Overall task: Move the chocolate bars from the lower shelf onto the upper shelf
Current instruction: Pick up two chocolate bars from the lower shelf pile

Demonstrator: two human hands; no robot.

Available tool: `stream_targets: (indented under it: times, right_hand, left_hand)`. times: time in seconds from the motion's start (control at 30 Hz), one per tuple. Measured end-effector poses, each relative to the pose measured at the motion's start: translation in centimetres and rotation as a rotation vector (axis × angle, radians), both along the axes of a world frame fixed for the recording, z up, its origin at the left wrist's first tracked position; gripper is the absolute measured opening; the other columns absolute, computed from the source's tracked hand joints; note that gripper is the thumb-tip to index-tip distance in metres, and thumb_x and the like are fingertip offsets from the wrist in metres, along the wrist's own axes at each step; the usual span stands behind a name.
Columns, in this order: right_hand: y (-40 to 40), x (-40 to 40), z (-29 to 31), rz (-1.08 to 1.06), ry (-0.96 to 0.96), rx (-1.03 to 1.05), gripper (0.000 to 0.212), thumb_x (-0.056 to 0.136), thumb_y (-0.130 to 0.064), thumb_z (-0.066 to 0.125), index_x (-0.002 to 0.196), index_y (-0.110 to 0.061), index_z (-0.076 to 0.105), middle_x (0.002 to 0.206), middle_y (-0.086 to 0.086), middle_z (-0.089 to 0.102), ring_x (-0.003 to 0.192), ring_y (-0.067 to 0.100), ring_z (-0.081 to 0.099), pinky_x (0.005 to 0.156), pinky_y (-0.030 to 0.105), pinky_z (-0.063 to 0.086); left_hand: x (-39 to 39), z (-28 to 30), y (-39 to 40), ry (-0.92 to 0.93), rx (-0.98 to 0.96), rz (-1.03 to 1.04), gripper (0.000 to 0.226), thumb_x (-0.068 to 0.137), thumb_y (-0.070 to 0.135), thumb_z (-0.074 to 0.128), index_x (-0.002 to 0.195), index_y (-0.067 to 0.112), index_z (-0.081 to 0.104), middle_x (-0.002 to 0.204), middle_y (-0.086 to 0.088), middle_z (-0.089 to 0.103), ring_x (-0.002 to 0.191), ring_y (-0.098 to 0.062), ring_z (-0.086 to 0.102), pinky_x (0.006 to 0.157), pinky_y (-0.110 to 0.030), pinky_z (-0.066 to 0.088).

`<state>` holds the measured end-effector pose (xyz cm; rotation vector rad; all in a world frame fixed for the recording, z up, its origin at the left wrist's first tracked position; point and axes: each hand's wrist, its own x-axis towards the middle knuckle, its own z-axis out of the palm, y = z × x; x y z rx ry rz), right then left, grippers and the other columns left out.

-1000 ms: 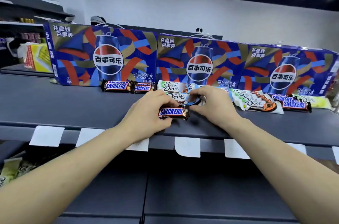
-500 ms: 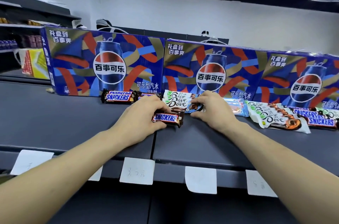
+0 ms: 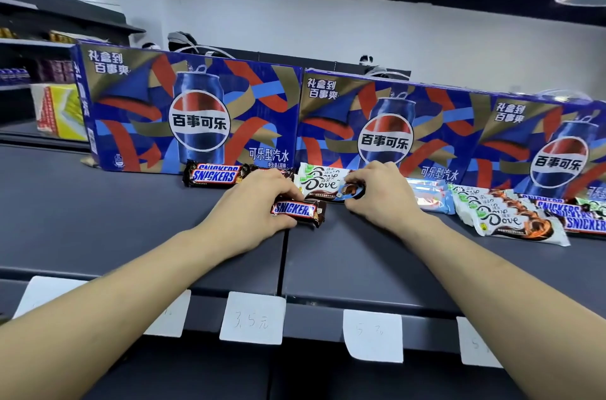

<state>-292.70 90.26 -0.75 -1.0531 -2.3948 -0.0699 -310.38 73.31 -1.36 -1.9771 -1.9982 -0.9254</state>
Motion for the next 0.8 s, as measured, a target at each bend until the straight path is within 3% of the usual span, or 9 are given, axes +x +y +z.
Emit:
stream_targets:
  times: [0.23,0.53,0.8]
  right_hand:
    - [-0.9,0.5,-0.1,-0.008,0.029,-0.006,0.053,0.080,-0.032,0.068,0.131,-0.024,0.059,0.124,0.000,0.056,0.113,0.024,0.044,0.092,0.033,0.042]
    - [-3.7,-1.9,0.3,0.177,0.023,-0.026,0.057,0.087,-0.046,0.063,0.137,-0.021,0.052,0.132,0.000,0.053,0.125,0.021,0.045,0.103,0.038,0.040]
    - [-4.9,-4.2,0.3,0.242,-0.018,-0.049,0.059,0.090,-0.043,0.062,0.142,-0.018,0.046,0.142,-0.002,0.047,0.131,0.019,0.043,0.106,0.032,0.036]
  left_hand:
    - [0.2,-0.1,0.3,0.018,0.022,-0.004,0.030,0.078,0.031,0.074,0.106,0.033,0.066,0.098,0.017,0.054,0.097,-0.005,0.046,0.090,-0.036,0.045]
    - [-1.3,0.1,-0.1,-0.062,0.015,0.115,0.027,0.073,0.025,0.072,0.097,0.036,0.066,0.095,0.014,0.058,0.095,-0.010,0.055,0.084,-0.038,0.049]
    - [-3.1,0.3,0.1,0.073,-0.051,0.253,0.029,0.077,0.025,0.067,0.106,0.028,0.066,0.103,0.008,0.061,0.099,-0.015,0.053,0.079,-0.032,0.047]
